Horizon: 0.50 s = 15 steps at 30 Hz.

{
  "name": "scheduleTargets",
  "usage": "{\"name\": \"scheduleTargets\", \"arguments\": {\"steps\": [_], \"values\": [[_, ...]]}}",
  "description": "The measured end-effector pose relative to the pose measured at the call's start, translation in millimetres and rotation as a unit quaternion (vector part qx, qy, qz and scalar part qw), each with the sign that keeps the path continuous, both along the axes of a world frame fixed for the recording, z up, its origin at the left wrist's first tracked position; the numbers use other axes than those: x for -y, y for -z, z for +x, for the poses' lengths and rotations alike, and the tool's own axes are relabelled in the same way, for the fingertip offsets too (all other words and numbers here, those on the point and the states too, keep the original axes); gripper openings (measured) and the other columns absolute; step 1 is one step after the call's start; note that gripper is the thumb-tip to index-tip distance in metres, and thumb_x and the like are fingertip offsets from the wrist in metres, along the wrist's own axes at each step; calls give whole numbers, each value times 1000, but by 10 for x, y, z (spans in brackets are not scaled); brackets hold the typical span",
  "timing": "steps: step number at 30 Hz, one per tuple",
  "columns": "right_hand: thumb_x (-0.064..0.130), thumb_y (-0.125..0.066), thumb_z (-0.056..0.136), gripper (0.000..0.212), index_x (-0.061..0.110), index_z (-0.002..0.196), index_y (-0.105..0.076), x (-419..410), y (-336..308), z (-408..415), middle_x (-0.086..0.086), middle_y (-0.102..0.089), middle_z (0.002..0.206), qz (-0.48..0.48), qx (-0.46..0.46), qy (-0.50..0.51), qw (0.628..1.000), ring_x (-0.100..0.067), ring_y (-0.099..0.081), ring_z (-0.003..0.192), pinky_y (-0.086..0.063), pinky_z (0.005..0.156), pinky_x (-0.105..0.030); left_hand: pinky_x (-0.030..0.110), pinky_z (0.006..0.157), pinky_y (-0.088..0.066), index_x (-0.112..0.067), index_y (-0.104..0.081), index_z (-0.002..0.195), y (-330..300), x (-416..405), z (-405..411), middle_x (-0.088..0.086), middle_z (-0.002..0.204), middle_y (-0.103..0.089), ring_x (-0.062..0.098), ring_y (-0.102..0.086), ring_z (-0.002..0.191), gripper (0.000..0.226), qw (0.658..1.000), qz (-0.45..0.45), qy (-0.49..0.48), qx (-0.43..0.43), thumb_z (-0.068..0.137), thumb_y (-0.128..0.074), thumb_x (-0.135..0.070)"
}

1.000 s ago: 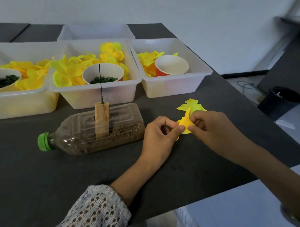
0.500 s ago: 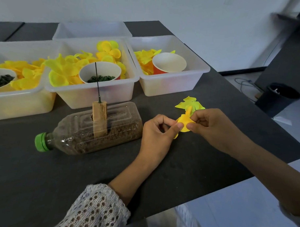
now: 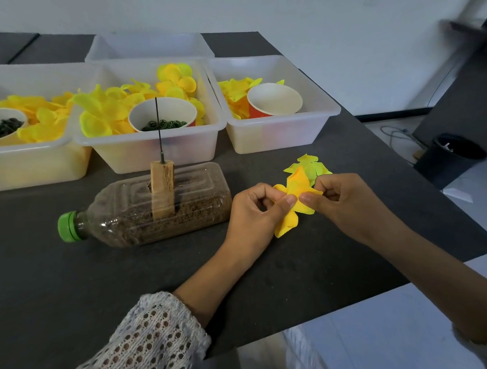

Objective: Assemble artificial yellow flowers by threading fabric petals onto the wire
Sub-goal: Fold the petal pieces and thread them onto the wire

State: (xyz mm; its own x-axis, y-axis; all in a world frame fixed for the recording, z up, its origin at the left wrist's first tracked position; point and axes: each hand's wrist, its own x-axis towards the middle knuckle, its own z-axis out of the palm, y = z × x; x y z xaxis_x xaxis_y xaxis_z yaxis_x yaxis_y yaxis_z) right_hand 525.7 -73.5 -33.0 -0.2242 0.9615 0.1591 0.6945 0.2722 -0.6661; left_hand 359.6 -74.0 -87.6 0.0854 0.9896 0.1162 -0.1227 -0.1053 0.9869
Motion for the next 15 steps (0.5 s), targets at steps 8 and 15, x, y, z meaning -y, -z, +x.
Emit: {"name": "scheduleTargets", "arguments": {"steps": [8, 15], "values": [[37, -55, 84, 47, -6, 67, -47, 45, -20, 97, -3, -37, 54, -30, -115, -6, 993, -5, -35, 46, -33, 47, -13, 37, 72, -43, -4, -66, 79, 8, -14, -13, 36, 81, -59, 26, -50, 74, 17, 1000, -7, -10, 13, 92, -67, -16], [17, -56, 95, 37, 7, 62, -41, -91, 28, 581, -5, -35, 55, -61, -205, 103, 972, -15, -31, 50, -28, 46, -22, 32, 65, -42, -4, -60, 78, 3, -8, 8, 33, 74, -56, 25, -48, 69, 19, 999, -13, -23, 19, 95, -63, -12]]}}
